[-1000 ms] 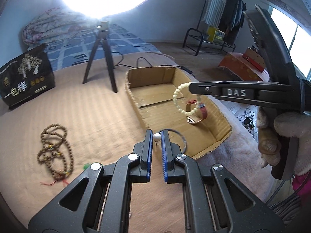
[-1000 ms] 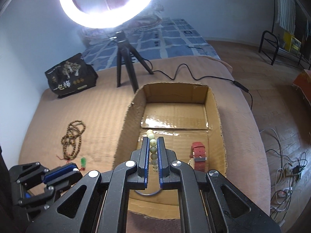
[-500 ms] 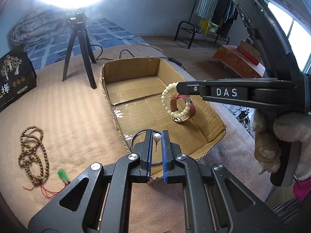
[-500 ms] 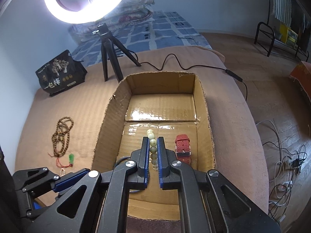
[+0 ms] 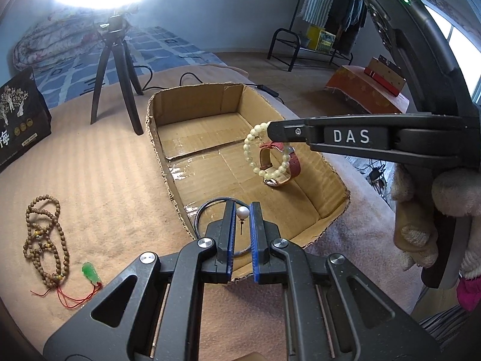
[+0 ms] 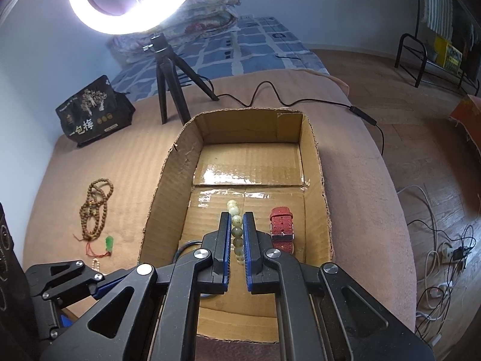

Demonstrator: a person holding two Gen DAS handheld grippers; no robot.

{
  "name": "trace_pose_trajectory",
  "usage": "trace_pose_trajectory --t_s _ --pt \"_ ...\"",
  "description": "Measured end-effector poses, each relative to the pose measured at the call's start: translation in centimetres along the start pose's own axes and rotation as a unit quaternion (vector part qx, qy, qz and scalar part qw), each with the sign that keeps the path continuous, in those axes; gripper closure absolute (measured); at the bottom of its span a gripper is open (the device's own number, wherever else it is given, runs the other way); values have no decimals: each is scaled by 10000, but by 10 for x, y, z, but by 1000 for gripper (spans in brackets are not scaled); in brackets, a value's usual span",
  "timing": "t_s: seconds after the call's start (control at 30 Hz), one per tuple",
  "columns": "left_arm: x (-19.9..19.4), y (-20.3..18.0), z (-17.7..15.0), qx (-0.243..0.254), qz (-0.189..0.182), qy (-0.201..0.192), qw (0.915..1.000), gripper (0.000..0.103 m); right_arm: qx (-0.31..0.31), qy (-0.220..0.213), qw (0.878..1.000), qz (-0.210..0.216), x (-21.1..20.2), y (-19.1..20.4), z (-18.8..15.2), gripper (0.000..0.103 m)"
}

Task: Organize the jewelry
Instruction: 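Carry the pearl and bracelet over the box and open both tools inside it, then move the left tool to the wooden bead necklace while the right tool approaches the pearl necklace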

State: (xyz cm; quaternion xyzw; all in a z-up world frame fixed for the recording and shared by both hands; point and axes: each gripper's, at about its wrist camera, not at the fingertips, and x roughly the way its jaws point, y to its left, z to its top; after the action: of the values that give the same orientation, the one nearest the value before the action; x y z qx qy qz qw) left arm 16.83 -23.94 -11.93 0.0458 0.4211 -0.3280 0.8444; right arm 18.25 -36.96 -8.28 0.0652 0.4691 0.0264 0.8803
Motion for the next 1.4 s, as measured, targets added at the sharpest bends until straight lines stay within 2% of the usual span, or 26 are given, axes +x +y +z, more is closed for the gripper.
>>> trace_pose_trajectory --t_s 0.07,0.1,0.13,0.17,0.2,0.33,0.43,1.0,1.23,1.4 --pt "1 -1 0 -1 -1 37 10000 96 4 18 10000 -22 0 0 0 97" --pt "1 0 0 -9 7 58 10000 91 14 21 10000 -38 0 0 0 96" --pt "1 0 0 -21 17 71 10000 75 22 22 10000 -52 1 0 0 92" --pt "1 0 0 -34 21 63 10000 68 29 8 10000 -75 0 0 0 89" --pt "0 0 -1 -51 26 32 10000 62 39 -20 9999 -110 0 0 0 81" --pt "-2 0 -1 -29 41 15 10000 62 113 -186 9995 -213 -6 -4 1 48" --pt "-1 0 -2 -30 66 54 10000 62 174 -259 9992 -243 -9 -6 3 42" --pt "-27 14 -7 -136 219 18 9997 62 286 -428 9984 -254 -22 3 0 38" --pt "-53 39 -10 -263 381 -76 9989 62 344 -698 9964 -329 -38 7 -6 37" --pt "-76 67 -9 -341 627 -180 9973 62 253 -852 9955 -320 -49 16 -9 37"
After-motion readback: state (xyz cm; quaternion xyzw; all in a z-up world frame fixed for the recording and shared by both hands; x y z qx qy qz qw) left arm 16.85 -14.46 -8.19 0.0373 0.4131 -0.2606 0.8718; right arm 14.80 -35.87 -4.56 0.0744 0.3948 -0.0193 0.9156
